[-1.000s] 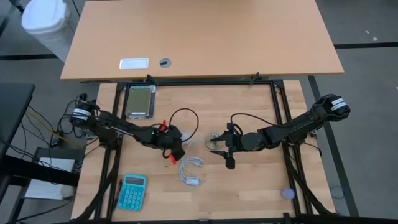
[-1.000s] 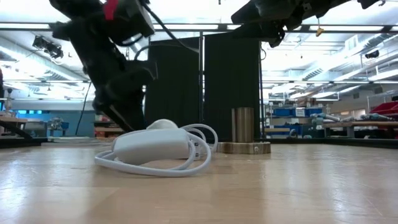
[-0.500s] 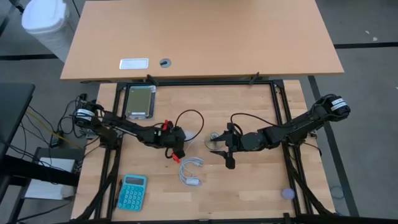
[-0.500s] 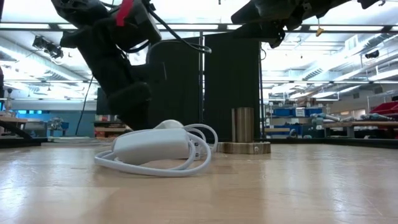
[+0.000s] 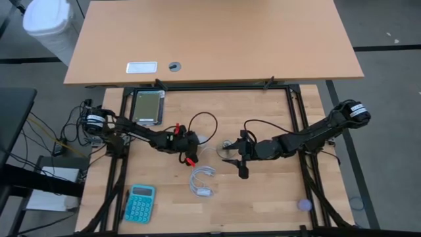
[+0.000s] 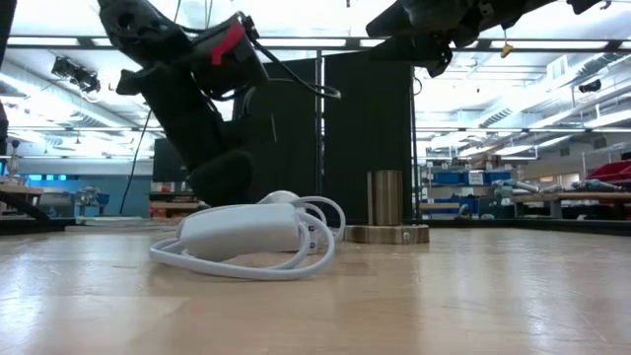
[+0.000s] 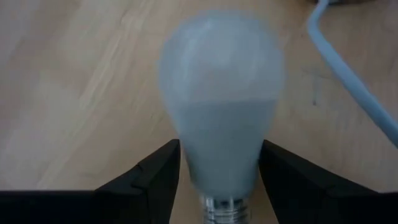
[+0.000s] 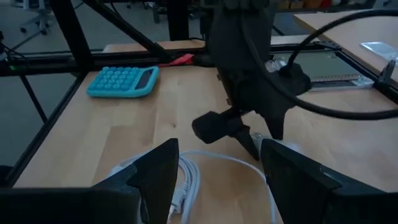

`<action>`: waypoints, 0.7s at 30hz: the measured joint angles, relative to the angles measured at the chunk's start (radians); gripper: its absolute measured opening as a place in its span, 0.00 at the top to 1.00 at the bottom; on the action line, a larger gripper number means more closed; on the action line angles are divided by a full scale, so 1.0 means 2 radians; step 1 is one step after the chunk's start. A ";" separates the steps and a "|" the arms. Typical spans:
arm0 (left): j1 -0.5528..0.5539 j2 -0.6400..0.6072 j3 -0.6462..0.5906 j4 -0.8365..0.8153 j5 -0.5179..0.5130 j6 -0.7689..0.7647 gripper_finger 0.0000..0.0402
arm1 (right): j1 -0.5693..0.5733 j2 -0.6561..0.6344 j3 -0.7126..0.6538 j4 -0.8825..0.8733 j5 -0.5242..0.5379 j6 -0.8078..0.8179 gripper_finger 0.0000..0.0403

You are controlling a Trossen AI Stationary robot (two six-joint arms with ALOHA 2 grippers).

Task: Screw lightbulb
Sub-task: Insert the lightbulb into the lamp

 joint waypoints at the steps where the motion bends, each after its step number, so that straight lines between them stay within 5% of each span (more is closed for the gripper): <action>1: 0.000 0.002 0.000 0.004 0.002 0.000 0.46 | 0.000 0.000 0.000 0.000 0.000 0.000 0.43; 14: 0.000 -0.011 0.006 0.025 -0.011 0.032 0.64 | -0.002 0.000 0.000 -0.024 0.020 0.008 0.43; 21: 0.001 -0.085 0.026 0.030 -0.055 0.089 0.61 | -0.020 -0.035 0.000 -0.050 0.019 0.007 0.43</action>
